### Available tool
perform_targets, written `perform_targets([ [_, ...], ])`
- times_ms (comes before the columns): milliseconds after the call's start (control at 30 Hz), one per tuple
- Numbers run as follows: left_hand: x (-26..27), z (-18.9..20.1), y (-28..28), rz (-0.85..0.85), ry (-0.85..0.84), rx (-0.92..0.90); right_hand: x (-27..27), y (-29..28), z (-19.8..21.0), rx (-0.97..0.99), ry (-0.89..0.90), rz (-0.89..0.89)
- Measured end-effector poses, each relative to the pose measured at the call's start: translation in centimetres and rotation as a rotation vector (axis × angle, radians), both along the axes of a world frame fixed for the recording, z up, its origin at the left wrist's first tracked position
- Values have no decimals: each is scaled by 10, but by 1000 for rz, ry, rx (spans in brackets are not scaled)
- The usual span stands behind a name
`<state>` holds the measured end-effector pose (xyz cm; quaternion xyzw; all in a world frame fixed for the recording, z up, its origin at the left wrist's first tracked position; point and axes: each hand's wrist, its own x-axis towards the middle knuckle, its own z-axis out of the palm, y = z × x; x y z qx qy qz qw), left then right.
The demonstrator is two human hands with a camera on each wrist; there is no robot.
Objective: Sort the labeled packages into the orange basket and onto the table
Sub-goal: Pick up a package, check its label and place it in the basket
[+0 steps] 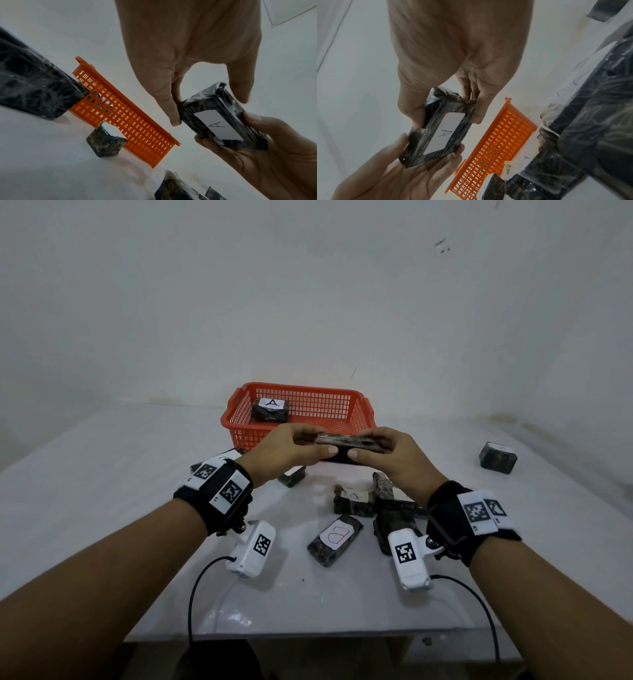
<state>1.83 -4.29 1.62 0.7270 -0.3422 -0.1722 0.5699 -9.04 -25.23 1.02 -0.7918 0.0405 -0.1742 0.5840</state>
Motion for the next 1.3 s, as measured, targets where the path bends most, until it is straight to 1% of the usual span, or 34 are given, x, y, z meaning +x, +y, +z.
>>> perform_targets([
  [33,-1,1,0,18,-22,-2,-1,1,1,26,12,20],
  [100,-1,3,1,40,-59,-18,-2,4,3,163,51,68],
  [167,-1,2,4,21,-65,-23,-5,8,7,300,96,80],
  [233,0,1,5,-17,-53,-9,-6,9,12,360,140,56],
  [300,-1,1,5,-47,-38,-12,-5,7,10,348,150,46],
  [400,-6,4,2,-62,-49,-24,-5,6,10,346,90,36],
  [533,-12,3,-5,19,48,-104,-6,9,13,314,59,43],
  [600,-10,1,-7,71,45,-96,-5,10,11,293,69,42],
  [700,-10,-1,-8,106,29,-95,-4,11,8,284,98,44],
  [767,-11,-1,-9,100,36,-103,-3,11,6,271,101,24],
  [900,-13,-4,-10,54,66,-114,-2,9,2,241,47,-31],
  [1100,-10,-4,-8,133,28,-142,-4,11,2,268,129,104],
  [1167,-9,-3,-7,124,56,-153,-5,11,1,242,122,91],
  [1300,-11,1,-6,47,105,-125,-6,8,1,227,100,50],
])
